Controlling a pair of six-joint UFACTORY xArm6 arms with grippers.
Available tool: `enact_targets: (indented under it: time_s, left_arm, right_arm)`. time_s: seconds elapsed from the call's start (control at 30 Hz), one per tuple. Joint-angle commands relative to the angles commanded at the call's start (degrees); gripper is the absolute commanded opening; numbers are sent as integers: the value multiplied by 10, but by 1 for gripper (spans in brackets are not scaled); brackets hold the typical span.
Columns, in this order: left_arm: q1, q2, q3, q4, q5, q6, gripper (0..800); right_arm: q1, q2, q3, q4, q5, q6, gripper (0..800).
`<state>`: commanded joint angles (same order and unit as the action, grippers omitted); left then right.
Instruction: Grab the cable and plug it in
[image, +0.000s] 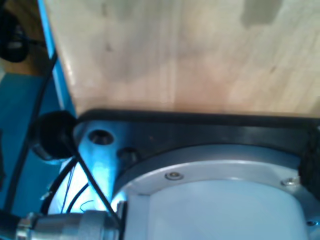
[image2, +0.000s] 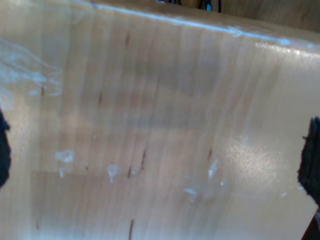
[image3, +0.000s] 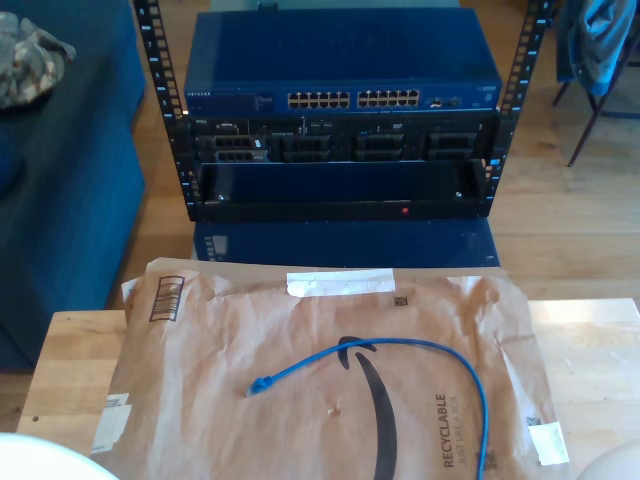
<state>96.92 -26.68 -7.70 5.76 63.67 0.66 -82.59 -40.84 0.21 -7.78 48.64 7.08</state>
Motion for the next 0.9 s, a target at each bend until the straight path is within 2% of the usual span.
enact_targets:
  time_s: [0.23, 0.33, 0.4, 0.5, 0.6, 0.77, 0.9]
  left_arm:
    - [0, -18, -43, 1, 71, -17, 800]
    - [-3, -24, -74, 1, 114, -34, 800]
    - [-18, -25, -104, 1, 138, -81, 800]
    - [-86, -26, -147, 0, 176, -161, 800]
    - [-124, -26, -186, -2, 212, -195, 800]
    - [-216, -26, -244, -55, 273, -257, 800]
    - [-301, -25, -273, -76, 284, -348, 800]
  right_arm:
    - [13, 0, -108, 1, 156, 49, 799]
    - [46, 4, -151, 1, 174, 100, 799]
    - [65, 16, -175, 1, 175, 142, 799]
    - [118, 52, -212, 1, 176, 208, 799]
    - [165, 103, -258, 1, 176, 279, 799]
    - [262, 165, -344, 1, 226, 400, 798]
    - [359, 171, -389, 2, 265, 487, 798]
